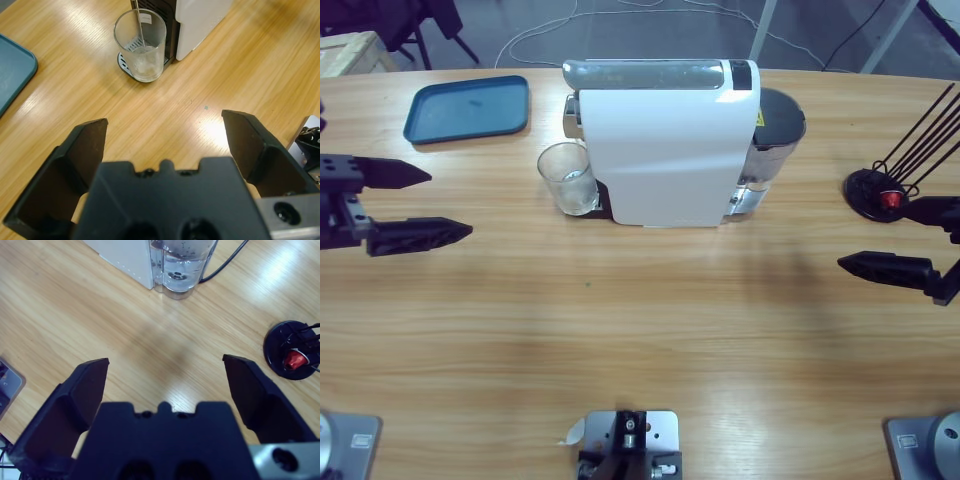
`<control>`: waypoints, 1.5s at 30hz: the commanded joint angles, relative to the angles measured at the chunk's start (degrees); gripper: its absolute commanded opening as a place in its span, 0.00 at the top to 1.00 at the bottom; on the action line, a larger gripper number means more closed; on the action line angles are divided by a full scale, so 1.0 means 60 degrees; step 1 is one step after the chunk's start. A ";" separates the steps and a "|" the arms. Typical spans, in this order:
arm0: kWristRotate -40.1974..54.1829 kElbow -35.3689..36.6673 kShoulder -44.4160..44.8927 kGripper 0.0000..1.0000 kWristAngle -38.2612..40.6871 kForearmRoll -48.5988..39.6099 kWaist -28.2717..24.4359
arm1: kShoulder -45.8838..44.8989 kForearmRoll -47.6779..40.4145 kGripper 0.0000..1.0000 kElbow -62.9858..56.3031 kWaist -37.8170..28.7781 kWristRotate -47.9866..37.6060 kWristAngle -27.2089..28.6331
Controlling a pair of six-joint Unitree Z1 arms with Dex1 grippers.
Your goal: Pour coffee
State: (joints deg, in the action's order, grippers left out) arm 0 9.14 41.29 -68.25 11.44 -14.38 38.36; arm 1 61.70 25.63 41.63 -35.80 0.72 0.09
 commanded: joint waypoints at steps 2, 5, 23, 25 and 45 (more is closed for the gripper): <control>0.0768 -0.0143 -0.0138 0.00 0.0192 -0.0096 0.0064 | -0.0169 -0.0083 0.00 -0.0318 -0.0113 -0.0105 0.0103; 0.0815 -0.0184 -0.0293 0.00 0.0174 0.0211 0.0067 | -0.0096 -0.0112 0.00 -0.0332 -0.0113 -0.0105 0.0103; 0.3264 -0.0105 -0.3665 0.05 0.2937 0.3780 -0.1486 | 0.0340 -0.0112 0.00 -0.0256 -0.0113 -0.0076 0.0062; 0.3282 -0.0085 -0.4122 0.03 0.3201 0.4070 -0.1483 | 0.0299 -0.0127 0.00 -0.0274 -0.0113 -0.0076 0.0059; 0.3182 0.0542 -0.6129 0.00 0.3699 0.5766 -0.1530 | 0.0839 -0.0215 0.00 -0.0259 -0.0113 -0.0047 -0.0029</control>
State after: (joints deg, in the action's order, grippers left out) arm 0 28.26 44.54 -101.59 32.10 19.42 29.33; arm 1 64.37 24.80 41.63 -35.81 0.53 0.22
